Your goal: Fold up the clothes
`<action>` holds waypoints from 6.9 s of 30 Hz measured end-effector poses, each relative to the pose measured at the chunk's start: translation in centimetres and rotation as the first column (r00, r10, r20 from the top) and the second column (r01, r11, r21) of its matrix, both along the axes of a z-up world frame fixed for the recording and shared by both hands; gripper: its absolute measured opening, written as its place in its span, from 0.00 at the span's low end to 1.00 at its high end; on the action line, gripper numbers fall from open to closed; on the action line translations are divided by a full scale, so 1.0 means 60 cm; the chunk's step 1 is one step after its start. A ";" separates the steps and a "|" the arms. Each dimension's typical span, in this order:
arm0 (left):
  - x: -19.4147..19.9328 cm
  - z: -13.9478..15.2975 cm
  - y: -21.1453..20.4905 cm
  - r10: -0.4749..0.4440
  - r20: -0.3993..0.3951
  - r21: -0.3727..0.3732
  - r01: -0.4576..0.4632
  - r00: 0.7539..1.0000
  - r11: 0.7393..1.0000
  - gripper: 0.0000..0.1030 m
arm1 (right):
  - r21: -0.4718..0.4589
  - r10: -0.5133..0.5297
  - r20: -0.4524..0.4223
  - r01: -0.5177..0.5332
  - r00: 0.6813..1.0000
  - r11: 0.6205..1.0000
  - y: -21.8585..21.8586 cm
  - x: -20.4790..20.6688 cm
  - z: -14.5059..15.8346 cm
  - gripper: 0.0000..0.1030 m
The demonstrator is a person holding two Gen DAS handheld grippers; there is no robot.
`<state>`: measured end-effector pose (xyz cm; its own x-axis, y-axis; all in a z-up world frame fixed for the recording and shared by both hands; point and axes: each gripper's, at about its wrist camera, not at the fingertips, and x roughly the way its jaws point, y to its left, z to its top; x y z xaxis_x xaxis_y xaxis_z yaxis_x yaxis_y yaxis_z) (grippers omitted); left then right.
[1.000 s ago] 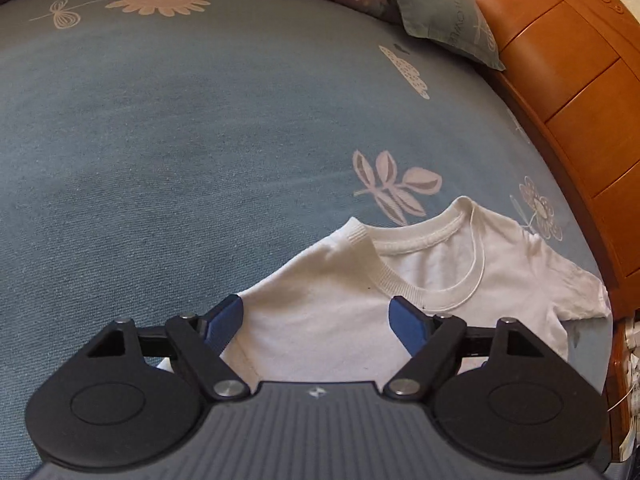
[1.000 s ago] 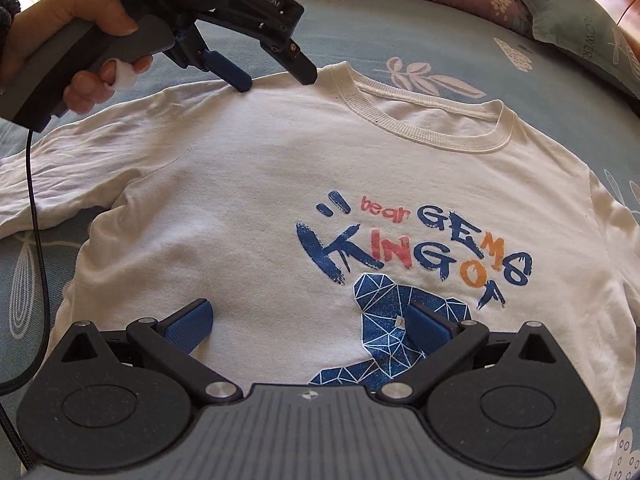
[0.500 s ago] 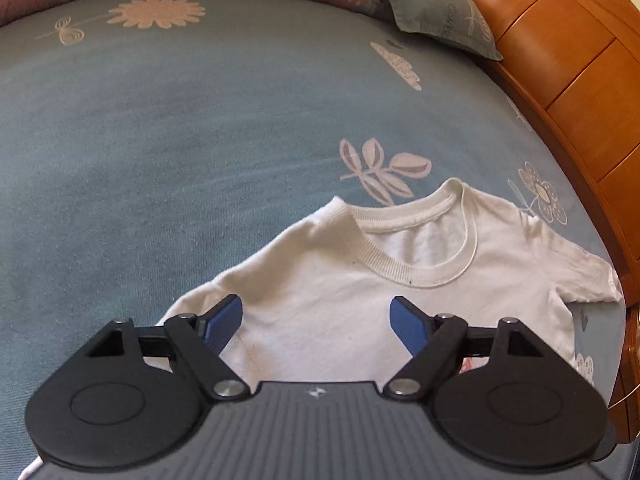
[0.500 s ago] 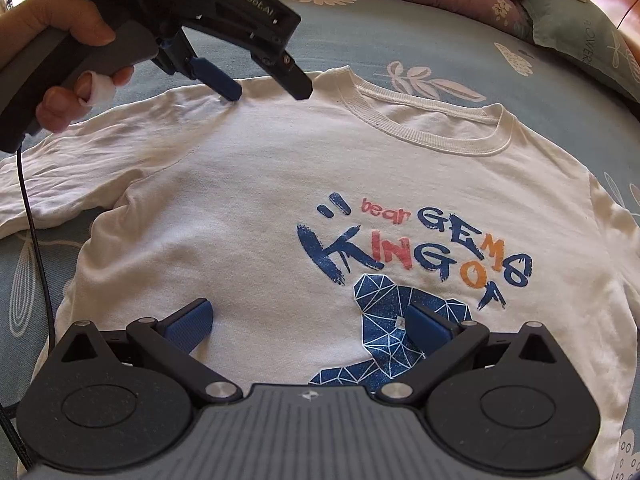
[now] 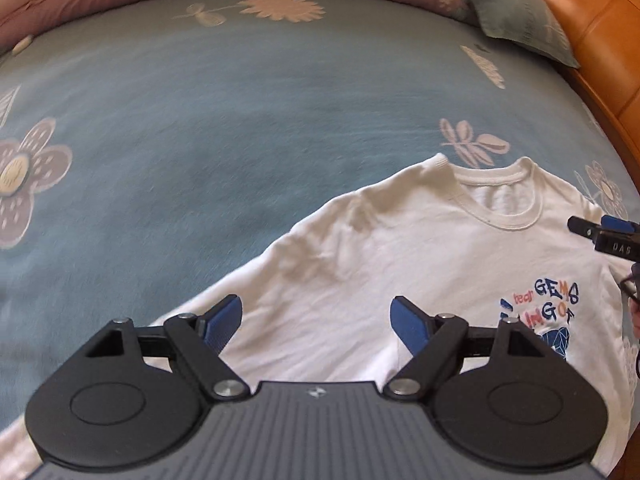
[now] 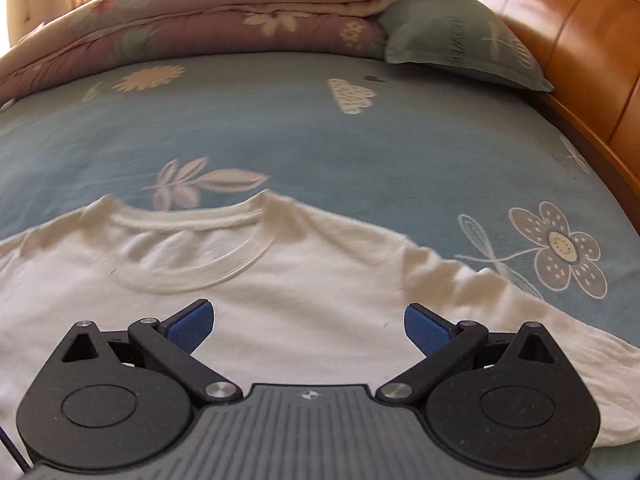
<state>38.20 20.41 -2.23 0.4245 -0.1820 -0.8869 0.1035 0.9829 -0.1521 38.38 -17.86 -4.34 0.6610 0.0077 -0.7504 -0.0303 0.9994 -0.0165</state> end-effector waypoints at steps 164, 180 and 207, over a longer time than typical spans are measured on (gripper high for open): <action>-0.279 -0.065 -0.250 0.053 -0.065 0.028 -0.052 0.996 0.998 0.85 | 0.198 0.506 -0.103 -0.481 0.856 0.854 -0.099 -0.253 -0.055 1.00; -0.340 -0.065 -0.230 -0.133 -0.047 0.033 0.134 0.990 0.990 0.90 | 0.013 0.477 -0.254 -0.490 0.842 0.872 -0.042 -0.322 -0.049 1.00; -0.401 -0.085 -0.260 -0.080 0.158 0.116 0.062 0.984 0.991 0.99 | 0.047 0.406 -0.114 -0.404 0.907 0.914 -0.055 -0.350 -0.067 1.00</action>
